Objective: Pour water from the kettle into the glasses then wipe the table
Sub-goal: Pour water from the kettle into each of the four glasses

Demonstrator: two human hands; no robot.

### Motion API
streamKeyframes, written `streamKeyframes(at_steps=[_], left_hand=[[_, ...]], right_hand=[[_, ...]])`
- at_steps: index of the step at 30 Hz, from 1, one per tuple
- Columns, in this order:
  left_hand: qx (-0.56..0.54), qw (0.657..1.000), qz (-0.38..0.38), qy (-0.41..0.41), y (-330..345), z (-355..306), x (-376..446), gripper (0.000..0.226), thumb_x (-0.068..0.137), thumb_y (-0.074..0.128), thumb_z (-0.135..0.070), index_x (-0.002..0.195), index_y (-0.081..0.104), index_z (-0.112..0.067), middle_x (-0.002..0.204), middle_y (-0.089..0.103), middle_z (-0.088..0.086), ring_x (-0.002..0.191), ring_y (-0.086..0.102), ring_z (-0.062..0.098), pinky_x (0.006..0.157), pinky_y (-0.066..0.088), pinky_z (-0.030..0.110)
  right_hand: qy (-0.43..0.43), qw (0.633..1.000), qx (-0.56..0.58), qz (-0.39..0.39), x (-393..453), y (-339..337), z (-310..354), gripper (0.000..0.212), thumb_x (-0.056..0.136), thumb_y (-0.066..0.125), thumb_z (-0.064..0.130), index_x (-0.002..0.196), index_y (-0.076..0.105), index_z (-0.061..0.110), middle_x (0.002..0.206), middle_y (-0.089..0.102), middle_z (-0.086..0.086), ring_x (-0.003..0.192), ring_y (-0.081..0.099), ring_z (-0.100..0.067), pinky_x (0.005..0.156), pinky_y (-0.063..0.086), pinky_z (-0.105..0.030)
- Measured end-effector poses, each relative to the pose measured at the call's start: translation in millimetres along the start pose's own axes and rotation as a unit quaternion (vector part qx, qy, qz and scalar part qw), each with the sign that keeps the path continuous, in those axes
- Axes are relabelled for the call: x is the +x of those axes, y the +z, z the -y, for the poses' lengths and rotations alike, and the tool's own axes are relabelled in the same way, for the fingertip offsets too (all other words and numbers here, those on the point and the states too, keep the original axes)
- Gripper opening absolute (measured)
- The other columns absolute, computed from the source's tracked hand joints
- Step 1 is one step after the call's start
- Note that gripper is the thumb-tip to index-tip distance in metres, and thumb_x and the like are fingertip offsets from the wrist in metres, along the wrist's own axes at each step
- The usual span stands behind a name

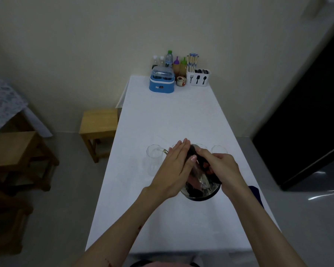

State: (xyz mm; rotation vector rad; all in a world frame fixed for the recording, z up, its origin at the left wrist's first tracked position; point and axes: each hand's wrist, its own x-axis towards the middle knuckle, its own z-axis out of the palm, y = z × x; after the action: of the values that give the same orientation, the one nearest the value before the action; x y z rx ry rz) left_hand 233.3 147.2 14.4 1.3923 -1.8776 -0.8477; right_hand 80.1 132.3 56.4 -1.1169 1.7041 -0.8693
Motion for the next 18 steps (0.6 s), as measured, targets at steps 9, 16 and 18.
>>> streamKeyframes(at_steps=[9, 16, 18], left_hand=[[0.0, 1.0, -0.006, 0.002, 2.1, 1.1, 1.4, 0.058, 0.102, 0.023, -0.048, 0.154, 0.015, -0.022, 0.161, 0.013, -0.01, 0.148, 0.0, 0.001, 0.121, -0.001, 0.026], [0.001, 1.0, -0.013, 0.01, 4.8, 1.8, 3.8, 0.058, 0.102, 0.022, -0.048, 0.153, 0.015, -0.022, 0.162, 0.014, -0.008, 0.148, 0.001, 0.002, 0.119, -0.003, 0.025], [0.002, 1.0, -0.014, 0.01, 5.2, 2.0, 4.6, 0.058, 0.102, 0.022, -0.048, 0.153, 0.015, -0.021, 0.162, 0.014, -0.008, 0.148, 0.001, 0.002, 0.119, -0.003, 0.024]], right_hand=[[0.0, 1.0, 0.005, 0.003, 2.1, -1.0, -1.5, 0.046, 0.071, 0.077, 0.059, 0.071, 0.078, 0.013, 0.074, 0.077, -0.002, 0.08, 0.072, -0.023, 0.082, 0.059, -0.04], [0.002, 1.0, 0.009, 0.001, 2.9, -2.7, 0.4, 0.046, 0.071, 0.078, 0.058, 0.073, 0.078, 0.012, 0.075, 0.076, -0.003, 0.077, 0.071, -0.021, 0.077, 0.057, -0.036], [0.002, 1.0, 0.009, 0.002, 2.7, -3.1, 0.6, 0.047, 0.07, 0.078, 0.059, 0.072, 0.078, 0.012, 0.076, 0.076, -0.003, 0.076, 0.071, -0.021, 0.076, 0.057, -0.035]])
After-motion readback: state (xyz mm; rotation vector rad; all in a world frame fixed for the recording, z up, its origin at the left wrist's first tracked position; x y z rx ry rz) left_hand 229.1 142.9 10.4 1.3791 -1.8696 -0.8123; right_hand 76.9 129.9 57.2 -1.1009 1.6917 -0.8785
